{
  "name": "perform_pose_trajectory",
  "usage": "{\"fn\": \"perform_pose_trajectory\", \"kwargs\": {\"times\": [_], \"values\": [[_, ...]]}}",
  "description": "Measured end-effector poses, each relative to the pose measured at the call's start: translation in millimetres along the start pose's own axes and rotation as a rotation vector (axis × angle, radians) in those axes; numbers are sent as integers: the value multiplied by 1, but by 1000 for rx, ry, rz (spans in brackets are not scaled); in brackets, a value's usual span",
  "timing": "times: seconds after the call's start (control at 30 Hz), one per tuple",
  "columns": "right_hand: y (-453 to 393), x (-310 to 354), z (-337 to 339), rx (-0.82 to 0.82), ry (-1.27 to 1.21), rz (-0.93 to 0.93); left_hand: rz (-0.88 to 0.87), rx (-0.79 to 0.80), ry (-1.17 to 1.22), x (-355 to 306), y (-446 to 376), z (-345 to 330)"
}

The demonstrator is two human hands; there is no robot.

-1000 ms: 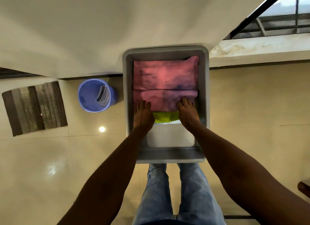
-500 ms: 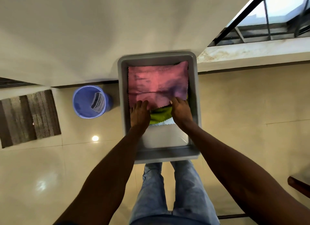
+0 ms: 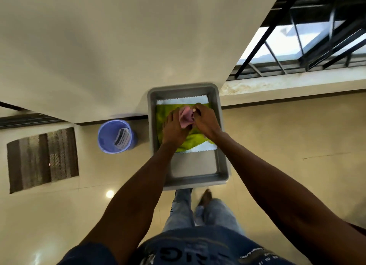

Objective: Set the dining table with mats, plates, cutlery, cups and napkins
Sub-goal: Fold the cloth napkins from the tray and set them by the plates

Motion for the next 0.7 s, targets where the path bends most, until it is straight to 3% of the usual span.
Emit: {"fn": "perform_pose_trajectory", "kwargs": {"times": [0.07,0.17,0.5,0.63,0.7], "values": [[12,19,15,4,-65,7,60,-23,89,-17,16,15],[31,35,37,19,-83,35,-31,-41,187,-37,47,37],[142,72,93,45,81,116,-92,6,539,-57,179,77],[176,85,101,-7,40,151,-242,107,437,-60,219,75],[191,92,108,-19,24,149,-253,72,346,-60,235,71]]}}
Point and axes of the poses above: each hand's wrist, its own y-axis away from the middle knuckle, its own z-axis out of the back of the hand, x = y × z, the point moved 1 cm from there along -y, towards the middle knuckle, and after that the axes turned 11 degrees about z, right-handed, at the moved point
